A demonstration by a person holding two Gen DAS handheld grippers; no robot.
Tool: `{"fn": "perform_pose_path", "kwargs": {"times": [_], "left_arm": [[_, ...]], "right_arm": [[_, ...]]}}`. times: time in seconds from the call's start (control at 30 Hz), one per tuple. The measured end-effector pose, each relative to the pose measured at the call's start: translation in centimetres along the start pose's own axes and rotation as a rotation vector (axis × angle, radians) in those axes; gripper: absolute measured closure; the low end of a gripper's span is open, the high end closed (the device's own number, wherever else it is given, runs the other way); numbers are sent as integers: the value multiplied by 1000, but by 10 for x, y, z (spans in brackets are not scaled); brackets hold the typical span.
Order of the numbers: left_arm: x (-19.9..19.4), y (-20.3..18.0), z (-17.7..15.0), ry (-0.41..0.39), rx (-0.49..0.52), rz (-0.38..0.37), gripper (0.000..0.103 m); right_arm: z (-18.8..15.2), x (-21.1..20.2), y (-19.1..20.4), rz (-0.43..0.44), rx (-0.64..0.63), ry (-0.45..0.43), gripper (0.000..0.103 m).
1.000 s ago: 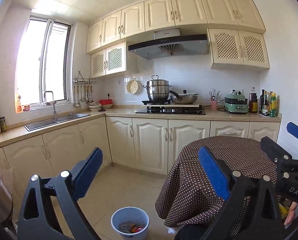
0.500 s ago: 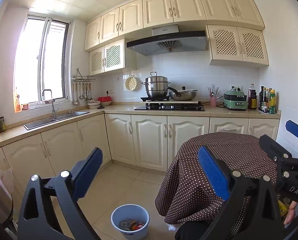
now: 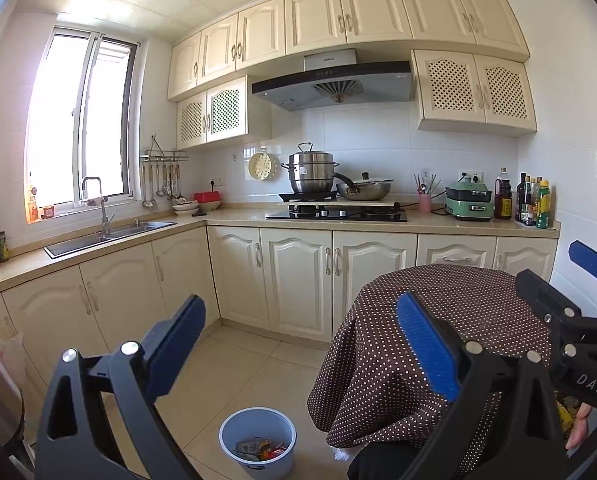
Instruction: Collect trash
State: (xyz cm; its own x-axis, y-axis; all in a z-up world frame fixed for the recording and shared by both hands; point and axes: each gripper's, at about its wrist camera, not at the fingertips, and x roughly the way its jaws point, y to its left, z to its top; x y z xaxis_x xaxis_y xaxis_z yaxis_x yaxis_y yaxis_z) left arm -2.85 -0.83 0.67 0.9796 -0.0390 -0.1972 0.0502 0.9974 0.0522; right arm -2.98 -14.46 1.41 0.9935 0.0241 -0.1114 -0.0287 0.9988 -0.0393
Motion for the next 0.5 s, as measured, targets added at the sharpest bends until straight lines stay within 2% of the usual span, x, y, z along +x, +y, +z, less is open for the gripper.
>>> {"fn": "perform_pose_path", "kwargs": {"times": [0.5], "left_arm": [[1,1,0,5,3,1,8]], "right_arm": [[0,1,1,3,2,4,8]]}}
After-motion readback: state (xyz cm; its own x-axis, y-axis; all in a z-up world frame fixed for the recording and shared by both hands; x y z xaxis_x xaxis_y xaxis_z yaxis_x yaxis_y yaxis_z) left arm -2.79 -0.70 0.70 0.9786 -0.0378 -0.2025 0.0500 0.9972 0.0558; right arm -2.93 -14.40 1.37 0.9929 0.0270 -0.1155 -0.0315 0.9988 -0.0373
